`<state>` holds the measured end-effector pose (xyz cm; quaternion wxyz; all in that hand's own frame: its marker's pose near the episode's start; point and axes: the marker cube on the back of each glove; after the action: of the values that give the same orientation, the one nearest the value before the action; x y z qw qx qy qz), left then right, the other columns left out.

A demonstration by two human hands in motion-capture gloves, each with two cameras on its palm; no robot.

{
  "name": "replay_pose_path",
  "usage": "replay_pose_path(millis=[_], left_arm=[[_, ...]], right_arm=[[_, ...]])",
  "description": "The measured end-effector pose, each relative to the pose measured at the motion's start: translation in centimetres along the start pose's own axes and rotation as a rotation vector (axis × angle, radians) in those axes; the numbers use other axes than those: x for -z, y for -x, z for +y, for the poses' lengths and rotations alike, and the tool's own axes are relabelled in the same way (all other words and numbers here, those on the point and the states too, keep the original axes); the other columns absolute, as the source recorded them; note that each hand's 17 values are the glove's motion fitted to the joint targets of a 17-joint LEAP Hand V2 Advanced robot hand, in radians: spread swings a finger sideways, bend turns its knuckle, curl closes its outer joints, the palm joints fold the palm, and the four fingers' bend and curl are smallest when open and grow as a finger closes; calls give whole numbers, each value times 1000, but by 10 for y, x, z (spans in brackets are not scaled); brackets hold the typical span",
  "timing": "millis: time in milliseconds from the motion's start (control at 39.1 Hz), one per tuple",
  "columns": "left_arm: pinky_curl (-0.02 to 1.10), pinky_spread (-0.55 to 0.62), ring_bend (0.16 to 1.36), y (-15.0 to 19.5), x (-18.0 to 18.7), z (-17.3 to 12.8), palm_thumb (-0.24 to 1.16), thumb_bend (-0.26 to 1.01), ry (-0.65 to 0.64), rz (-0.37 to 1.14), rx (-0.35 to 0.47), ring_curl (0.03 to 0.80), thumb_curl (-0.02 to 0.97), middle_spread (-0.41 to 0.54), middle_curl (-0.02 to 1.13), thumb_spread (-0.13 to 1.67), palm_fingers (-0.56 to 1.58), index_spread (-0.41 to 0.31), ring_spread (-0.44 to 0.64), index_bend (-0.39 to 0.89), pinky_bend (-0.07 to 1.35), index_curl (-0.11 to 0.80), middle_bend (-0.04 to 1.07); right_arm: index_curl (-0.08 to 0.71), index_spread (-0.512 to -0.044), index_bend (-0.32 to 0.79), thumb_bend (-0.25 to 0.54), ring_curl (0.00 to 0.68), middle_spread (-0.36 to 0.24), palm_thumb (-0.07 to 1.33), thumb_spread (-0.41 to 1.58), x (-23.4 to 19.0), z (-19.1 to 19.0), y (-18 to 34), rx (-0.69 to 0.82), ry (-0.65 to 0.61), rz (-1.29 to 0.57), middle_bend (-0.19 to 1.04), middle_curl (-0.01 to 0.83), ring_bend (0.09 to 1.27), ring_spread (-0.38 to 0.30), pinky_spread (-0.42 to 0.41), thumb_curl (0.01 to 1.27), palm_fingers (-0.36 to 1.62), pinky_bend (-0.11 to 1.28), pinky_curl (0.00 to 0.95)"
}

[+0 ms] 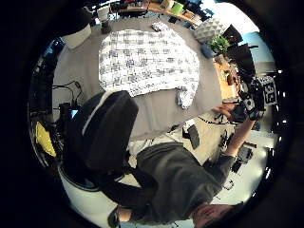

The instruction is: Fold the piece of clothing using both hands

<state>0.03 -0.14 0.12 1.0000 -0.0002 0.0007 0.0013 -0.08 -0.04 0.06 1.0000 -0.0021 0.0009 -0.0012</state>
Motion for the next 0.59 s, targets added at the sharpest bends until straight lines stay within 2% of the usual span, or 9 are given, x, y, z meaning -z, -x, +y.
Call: replay_pose_path(millis=[26,102,255,409,588], left_arm=[[56,138,401,0,-1,-1,120,72,0,0,0,76,18,30,33,427,495,-54,71,341,252,90,148],[110,189,446,1,-8,-8,134,72,-2,-2,-2,140,32,41,82,627,450,-69,99,320,268,133,144],[175,248,497,-3,-31,-17,139,51,20,18,-3,202,67,69,125,863,373,-74,131,241,308,180,143],[218,259,528,-17,-86,-29,142,19,117,50,-63,230,102,79,148,959,336,-69,146,175,349,213,141],[256,245,561,-38,-166,-45,147,-16,319,18,-127,256,141,89,171,978,296,-59,155,135,387,234,150]], right_arm=[[48,-158,175,255,62,12,374,428,0,0,0,2,2,0,215,54,344,37,92,53,492,397,87],[103,-213,162,293,120,16,429,649,-4,-2,4,14,22,-6,209,94,369,51,125,75,464,419,148],[149,-273,135,294,179,21,461,929,-28,-8,12,49,101,-26,209,155,390,68,163,106,416,446,210],[158,-300,105,244,211,29,453,1045,-75,-22,12,62,201,-27,212,201,412,84,188,131,369,475,246],[156,-315,80,180,244,31,464,1063,-154,-46,17,93,327,13,211,242,449,108,212,160,298,501,277]])
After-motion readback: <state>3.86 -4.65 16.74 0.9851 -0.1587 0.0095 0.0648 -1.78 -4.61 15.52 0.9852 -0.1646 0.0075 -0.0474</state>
